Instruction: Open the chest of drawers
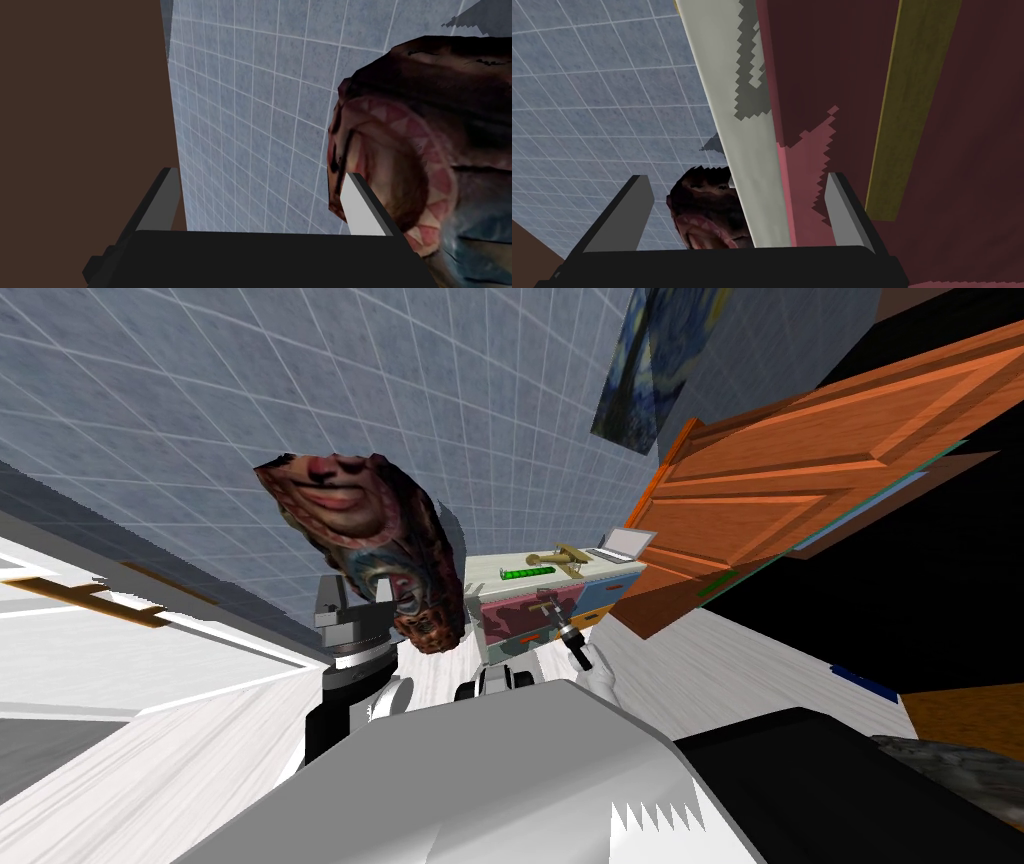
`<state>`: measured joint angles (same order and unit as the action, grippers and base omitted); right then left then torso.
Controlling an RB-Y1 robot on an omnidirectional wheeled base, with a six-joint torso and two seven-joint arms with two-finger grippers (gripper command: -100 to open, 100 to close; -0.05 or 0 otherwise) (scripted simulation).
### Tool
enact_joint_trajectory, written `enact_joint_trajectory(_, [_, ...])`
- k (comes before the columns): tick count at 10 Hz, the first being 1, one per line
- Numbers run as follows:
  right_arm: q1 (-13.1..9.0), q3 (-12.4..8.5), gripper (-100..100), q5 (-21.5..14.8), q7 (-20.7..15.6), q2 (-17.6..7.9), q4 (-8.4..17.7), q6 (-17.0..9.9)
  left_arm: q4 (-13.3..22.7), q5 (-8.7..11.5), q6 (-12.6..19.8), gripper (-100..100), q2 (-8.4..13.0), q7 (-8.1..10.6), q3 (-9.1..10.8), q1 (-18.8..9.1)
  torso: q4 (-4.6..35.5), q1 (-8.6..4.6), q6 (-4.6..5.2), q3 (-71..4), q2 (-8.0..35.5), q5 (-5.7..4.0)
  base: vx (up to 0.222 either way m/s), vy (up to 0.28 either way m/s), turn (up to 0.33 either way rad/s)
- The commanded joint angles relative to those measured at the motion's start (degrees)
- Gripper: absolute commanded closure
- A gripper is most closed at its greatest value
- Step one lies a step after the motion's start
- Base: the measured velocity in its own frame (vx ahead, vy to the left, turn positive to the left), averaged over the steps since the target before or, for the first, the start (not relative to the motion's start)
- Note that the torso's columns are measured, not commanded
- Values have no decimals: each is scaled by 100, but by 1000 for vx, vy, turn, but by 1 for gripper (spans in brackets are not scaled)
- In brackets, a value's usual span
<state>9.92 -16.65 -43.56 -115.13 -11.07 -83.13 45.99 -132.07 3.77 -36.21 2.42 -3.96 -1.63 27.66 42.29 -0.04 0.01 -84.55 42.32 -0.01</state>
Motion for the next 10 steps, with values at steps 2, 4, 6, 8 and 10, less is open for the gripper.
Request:
enact_joint_trajectory(2, [-35, -87, -100, -202, -566, 103, 294, 25, 0, 0, 0, 0, 0, 0, 0, 0, -2, 5, 0, -3, -4, 1, 16, 30, -21])
enact_joint_trajectory(4, [-47, -134, -100, -328, -817, 183, 442, 20, 0, 0, 0, 0, 0, 0, 0, 0, -1, 6, 0, -2, -3, 2, 14, 31, -17])
enact_joint_trajectory(6, [-67, -214, -100, -545, -1174, 395, 702, 7, 0, 0, 0, 0, 0, 0, 0, 0, -1, 2, 0, -3, -4, 1, 21, 28, -26])
enact_joint_trajectory(8, [-74, -246, -100, -634, -1411, 530, 810, 1, 0, 0, 0, 0, 0, 0, 0, 0, -1, 3, -1, -2, -3, 1, 14, 25, -16])
enact_joint_trajectory(10, [-82, -296, -100, -772, -1683, 856, 975, -11, 0, 0, 0, 0, 0, 0, 0, 0, -1, 3, -1, -2, -3, 1, 15, 23, -23])
